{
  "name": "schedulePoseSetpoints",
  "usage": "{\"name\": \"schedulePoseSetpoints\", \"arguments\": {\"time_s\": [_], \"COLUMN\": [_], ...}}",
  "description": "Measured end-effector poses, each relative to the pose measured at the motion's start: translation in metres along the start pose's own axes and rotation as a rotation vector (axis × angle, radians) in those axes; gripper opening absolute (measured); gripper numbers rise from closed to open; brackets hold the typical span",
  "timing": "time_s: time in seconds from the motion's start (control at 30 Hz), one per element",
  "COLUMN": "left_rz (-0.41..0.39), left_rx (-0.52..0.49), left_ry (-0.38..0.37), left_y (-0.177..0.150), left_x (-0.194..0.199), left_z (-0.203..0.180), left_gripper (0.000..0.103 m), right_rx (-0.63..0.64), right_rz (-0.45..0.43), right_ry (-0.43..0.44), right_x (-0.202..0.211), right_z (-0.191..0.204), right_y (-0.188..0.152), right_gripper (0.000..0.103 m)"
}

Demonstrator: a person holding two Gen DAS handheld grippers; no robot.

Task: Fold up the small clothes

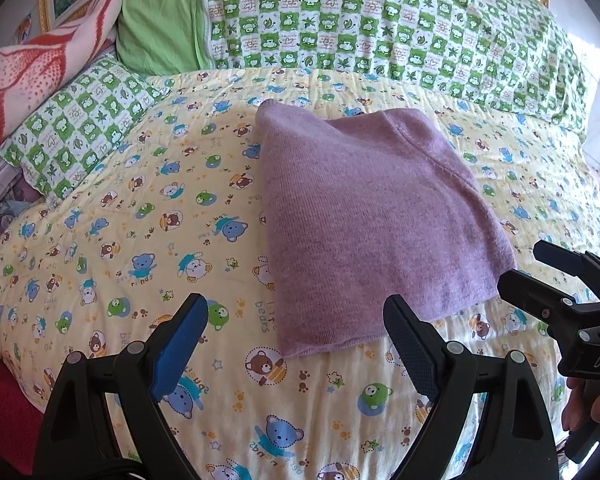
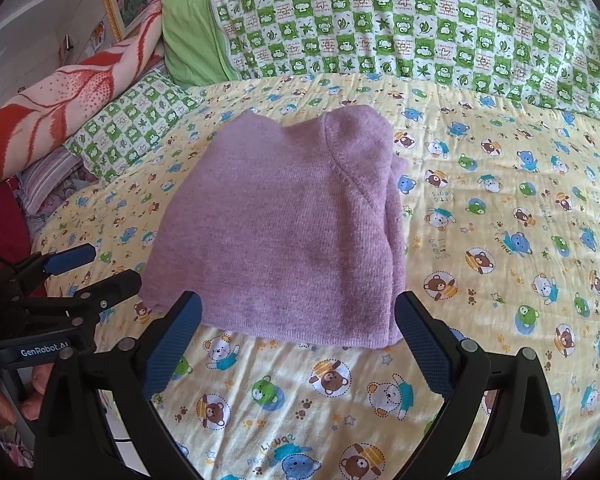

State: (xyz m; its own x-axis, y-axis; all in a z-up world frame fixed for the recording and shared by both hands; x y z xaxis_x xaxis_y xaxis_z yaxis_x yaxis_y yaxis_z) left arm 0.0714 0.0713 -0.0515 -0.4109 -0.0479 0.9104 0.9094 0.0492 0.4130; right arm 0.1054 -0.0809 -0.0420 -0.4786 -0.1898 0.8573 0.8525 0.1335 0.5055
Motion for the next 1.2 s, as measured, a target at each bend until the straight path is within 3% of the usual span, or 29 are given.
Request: {"name": "schedulePoseSetpoints", "arguments": {"time_s": [1.2], "left_rz": [0.024], "left_rx": [0.038], "left_ry": [0.012], "left_y": [0.020], "left_x": [-0.005], "left_z": [-0.001], "left_gripper": [0.090], "right_rx": [-0.066], "right_rz": [-0.010], "right_ry": [0.019], "right_x": [0.000], "right_z": [-0.024], "right_y": [0.014], "right_gripper": [0.097]}}
Point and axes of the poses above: each gripper's, at about its wrist camera, not at the fingertips, and x roughly against the way its jaws point, z to its left, y to its top, the point moved 6 cm from there along -x, roughly the way its jaws point, and after that the axes turned 15 degrees about z, right-handed, at the moved point
